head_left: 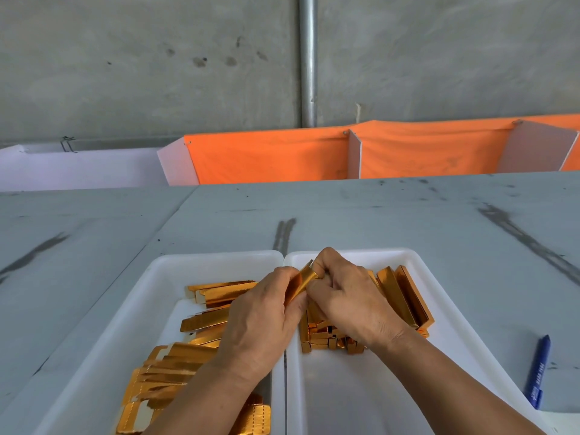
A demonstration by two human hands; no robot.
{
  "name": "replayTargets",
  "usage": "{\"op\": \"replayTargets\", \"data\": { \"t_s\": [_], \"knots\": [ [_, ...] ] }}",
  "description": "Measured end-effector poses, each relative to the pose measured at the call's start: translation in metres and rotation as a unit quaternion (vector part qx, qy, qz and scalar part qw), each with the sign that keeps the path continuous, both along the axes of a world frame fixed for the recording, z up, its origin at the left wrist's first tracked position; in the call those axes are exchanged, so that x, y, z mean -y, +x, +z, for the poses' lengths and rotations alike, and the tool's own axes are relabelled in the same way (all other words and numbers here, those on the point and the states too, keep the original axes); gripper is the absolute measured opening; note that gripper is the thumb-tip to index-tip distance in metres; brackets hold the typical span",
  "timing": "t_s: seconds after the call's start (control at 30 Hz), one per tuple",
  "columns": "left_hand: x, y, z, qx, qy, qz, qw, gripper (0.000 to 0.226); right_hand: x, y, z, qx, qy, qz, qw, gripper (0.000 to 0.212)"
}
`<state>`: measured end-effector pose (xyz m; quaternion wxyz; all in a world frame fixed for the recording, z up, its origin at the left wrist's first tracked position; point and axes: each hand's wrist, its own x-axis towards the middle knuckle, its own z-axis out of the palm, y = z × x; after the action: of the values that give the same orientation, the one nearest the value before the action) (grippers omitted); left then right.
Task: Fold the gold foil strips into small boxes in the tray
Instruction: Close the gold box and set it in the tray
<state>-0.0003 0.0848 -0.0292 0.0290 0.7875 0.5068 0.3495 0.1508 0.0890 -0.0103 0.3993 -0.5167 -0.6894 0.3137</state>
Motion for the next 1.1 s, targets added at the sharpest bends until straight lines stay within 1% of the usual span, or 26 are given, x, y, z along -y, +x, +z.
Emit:
{"op": "replayTargets", "data": {
  "t_s": [0.07, 0.17, 0.37, 0.43, 0.5, 0.57, 0.67, 0.8, 0.9, 1.1],
  "knots": [
    [-0.0004, -0.0003, 0.0002, 0.018, -0.009, -0.006, 1.0, 0.053, 0.0007, 0.0004, 0.0016, 0.0, 0.007, 0.001, 1.0, 0.012],
    [-0.0005, -0.0012, -0.0001, 0.038, -0.015, -0.013, 0.999, 0.053, 0.002, 0.0016, 0.0052, -0.01, 0.009, -0.006, 1.0, 0.016],
    [-0.0001, -0.0013, 0.0001, 0.035, -0.01, -0.022, 0.999, 0.062, 0.0011, 0.0065, 0.0069, 0.029, 0.012, 0.007, 0.999, 0.015],
    [0.0002, -0.0005, 0.0006, 0.049, -0.014, -0.024, 0.998, 0.064, -0.0007, 0.0074, 0.004, 0.019, 0.022, 0.001, 1.0, 0.017],
    [0.0005, 0.0003, 0.001, 0.057, -0.019, -0.021, 0.998, 0.06, -0.0027, 0.0078, 0.001, 0.001, 0.035, -0.018, 0.999, 0.018],
    [0.001, 0.0007, 0.001, 0.052, -0.021, -0.022, 0.998, 0.055, -0.0049, 0.0084, -0.0007, 0.002, 0.065, -0.05, 0.997, 0.016],
    [0.0018, 0.0006, 0.0015, 0.043, -0.02, -0.029, 0.998, 0.055, -0.0063, 0.0088, -0.0005, 0.005, 0.097, -0.086, 0.991, 0.016],
    [0.0025, 0.0012, 0.0022, 0.035, -0.017, -0.036, 0.999, 0.053, -0.0046, 0.0078, 0.0008, 0.027, 0.115, -0.09, 0.989, 0.021],
    [0.0024, 0.0012, 0.0022, 0.032, -0.019, -0.035, 0.999, 0.054, -0.0038, 0.0067, 0.0026, 0.013, 0.117, -0.094, 0.989, 0.024],
    [0.0022, 0.0017, 0.0019, 0.036, -0.016, -0.03, 0.999, 0.055, -0.002, 0.0055, 0.0038, 0.013, 0.149, -0.109, 0.983, 0.016]
  ]
}}
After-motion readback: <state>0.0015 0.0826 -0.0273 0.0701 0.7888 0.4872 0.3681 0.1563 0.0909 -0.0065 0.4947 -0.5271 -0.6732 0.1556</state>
